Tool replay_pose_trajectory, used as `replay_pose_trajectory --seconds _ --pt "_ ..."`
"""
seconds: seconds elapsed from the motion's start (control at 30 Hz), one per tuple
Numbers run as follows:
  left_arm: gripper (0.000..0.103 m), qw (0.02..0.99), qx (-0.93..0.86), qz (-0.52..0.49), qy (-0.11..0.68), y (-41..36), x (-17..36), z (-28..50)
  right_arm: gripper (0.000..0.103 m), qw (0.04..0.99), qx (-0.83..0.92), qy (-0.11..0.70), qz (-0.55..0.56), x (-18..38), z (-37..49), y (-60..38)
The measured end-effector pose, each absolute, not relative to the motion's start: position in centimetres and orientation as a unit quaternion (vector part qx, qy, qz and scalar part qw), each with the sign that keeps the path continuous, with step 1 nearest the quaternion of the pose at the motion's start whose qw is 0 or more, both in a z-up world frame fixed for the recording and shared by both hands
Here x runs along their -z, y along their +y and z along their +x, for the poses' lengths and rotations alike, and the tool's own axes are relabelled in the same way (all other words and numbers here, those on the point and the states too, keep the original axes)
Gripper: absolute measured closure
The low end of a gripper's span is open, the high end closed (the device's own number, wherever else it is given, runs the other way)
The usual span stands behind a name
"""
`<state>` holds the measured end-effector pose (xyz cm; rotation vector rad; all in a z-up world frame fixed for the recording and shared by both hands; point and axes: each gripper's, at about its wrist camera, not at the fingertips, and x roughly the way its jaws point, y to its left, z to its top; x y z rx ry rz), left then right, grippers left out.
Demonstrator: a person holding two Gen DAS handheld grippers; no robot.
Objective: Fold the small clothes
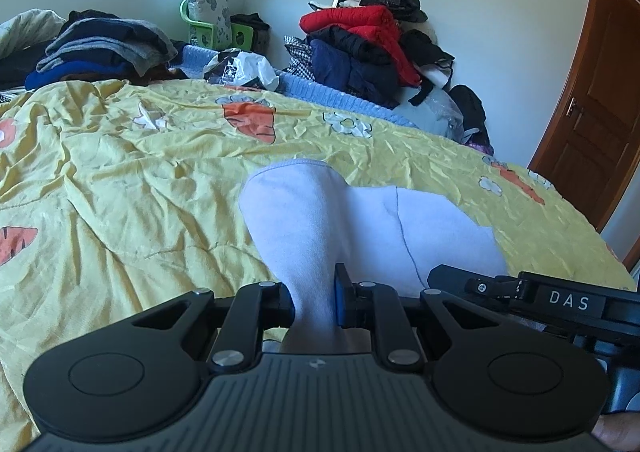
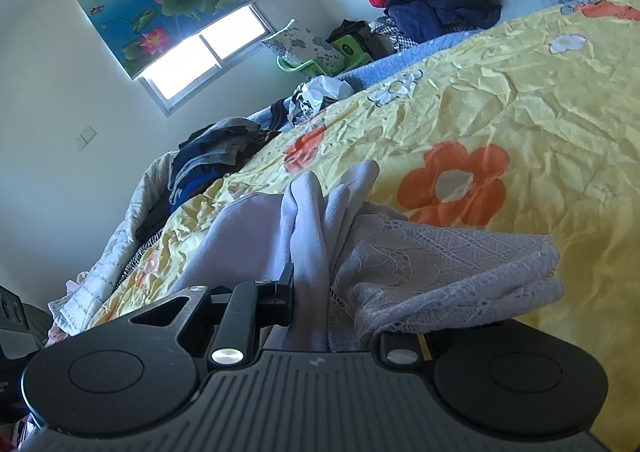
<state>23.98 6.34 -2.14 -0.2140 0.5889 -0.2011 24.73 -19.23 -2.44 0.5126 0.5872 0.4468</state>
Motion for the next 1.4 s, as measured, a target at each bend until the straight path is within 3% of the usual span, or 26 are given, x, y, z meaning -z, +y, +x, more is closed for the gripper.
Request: replay_pose_trajectory --seconds 0.4,0.7,0.83,0.97,1.4 --pt "0.084 0.948 0.092 -0.080 0.293 6.0 2.7 24.3 0.076 0.896 -0.208 0.300 0.254 3.7 25.6 -19.4" --pt "0.078 0.951 0.082 -0.048 0.293 5.6 3.0 24.3 0.068 0.895 -0.197 0.306 0.256 4.1 25.7 -19.7" --pt "0.070 0.952 0.071 -0.046 0.294 5.9 3.1 24.2 0.059 0.896 -0.189 0.308 0.257 4.3 25.8 -19.9" --pt "0.053 0.953 0.053 -0.049 0.293 6.6 3.1 23.9 0.055 0.898 -0.181 0.309 0.256 4.4 25.7 -20.4" --pt "0.044 0.952 0.043 -0.049 0.298 8.0 2.8 21.7 0.041 0.920 -0.149 0.303 0.200 3.5 23.1 -21.5"
